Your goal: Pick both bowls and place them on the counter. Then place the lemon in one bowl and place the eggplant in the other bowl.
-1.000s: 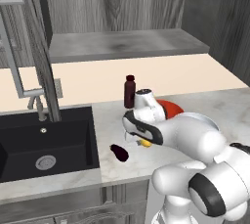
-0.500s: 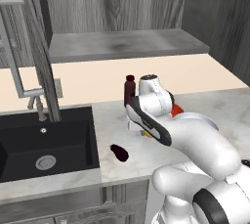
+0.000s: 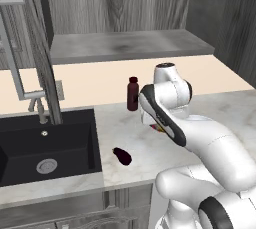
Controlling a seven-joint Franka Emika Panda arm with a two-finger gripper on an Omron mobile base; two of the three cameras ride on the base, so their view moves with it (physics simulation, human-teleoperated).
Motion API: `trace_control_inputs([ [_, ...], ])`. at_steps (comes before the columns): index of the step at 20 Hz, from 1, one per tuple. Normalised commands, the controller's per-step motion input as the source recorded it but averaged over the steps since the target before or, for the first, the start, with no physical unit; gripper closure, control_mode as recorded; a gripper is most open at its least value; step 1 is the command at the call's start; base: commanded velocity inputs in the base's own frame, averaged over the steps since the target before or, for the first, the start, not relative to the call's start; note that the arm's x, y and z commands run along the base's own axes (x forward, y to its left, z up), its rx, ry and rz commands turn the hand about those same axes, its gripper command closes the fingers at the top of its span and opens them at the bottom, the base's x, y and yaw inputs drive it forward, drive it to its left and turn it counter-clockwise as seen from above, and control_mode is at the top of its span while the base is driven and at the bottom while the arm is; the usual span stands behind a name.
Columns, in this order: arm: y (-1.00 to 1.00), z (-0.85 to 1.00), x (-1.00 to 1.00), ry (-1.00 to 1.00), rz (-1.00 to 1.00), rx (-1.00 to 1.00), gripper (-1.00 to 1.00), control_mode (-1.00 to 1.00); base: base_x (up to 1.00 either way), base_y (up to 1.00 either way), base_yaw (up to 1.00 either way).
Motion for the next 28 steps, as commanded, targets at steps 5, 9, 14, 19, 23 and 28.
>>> trace_control_inputs([
  [5, -0.52, 0.34, -0.1, -0.01, 0.0, 0.0, 1.0, -1.0, 0.0, 0.0, 0.0],
  [9, -0.39, 0.43, -0.01, 0.0, 0.0, 0.0, 1.0, -1.0, 0.0, 0.0, 0.0],
  [14, -0.56, 0.11, -0.06, -0.03, 0.0, 0.0, 1.0, -1.0, 0.0, 0.0, 0.0],
  [19, -0.54, -0.23, 0.0, -0.03, 0.0, 0.0, 1.0, -1.0, 0.0, 0.0, 0.0],
  [23, -0.25, -0.36, 0.01, -0.08, -0.02, 0.0, 1.0, -1.0, 0.0, 0.0, 0.0],
  [28, -0.16, -0.35, 0.03, -0.03, -0.05, 0.0, 1.0, -1.0, 0.0, 0.0, 0.0],
])
